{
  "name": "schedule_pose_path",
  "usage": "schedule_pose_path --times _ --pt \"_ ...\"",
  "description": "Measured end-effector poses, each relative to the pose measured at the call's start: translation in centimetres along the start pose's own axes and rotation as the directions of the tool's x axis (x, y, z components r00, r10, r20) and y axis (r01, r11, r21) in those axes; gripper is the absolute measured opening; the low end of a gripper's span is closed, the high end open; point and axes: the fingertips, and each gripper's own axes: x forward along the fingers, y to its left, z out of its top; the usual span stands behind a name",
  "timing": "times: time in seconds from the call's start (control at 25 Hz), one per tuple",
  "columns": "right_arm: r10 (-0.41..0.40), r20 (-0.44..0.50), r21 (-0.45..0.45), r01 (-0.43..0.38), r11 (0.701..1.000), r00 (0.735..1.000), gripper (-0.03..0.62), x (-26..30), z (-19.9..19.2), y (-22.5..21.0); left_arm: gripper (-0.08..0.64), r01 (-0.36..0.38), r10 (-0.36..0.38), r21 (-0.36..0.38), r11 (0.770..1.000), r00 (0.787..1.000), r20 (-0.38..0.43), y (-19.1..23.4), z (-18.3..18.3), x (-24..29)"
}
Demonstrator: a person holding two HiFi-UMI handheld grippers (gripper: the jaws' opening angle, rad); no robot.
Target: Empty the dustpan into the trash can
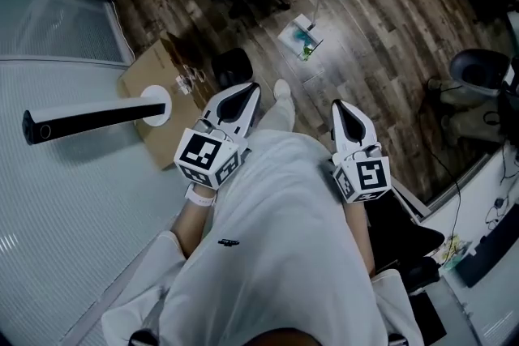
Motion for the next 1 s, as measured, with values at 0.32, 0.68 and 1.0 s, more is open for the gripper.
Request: schedule_pose_path --times 0.32,0.68,1.0 --pt "-0.029 0.043 -0.023 0.030 0.999 0.999 0.010 9.6 7.0 -3.7 0.008 0.056 -0.056 -0.012 0.998 0.998 0.025 6.1 6.1 7.5" --pt "-0.008 0.059 -0.033 0.010 0.999 0.998 0.011 18.6 9.7 -6.2 0.007 0.099 -0.100 0.014 0.995 0.994 0.044 12.5 9.2 13.7" --pt "0.002 -0.005 -0.065 -0.002 0.998 1.000 0.044 23.6 10.9 -7.9 0.008 0.065 -0.066 0.014 0.998 0.997 0.044 16.4 9.9 16.1"
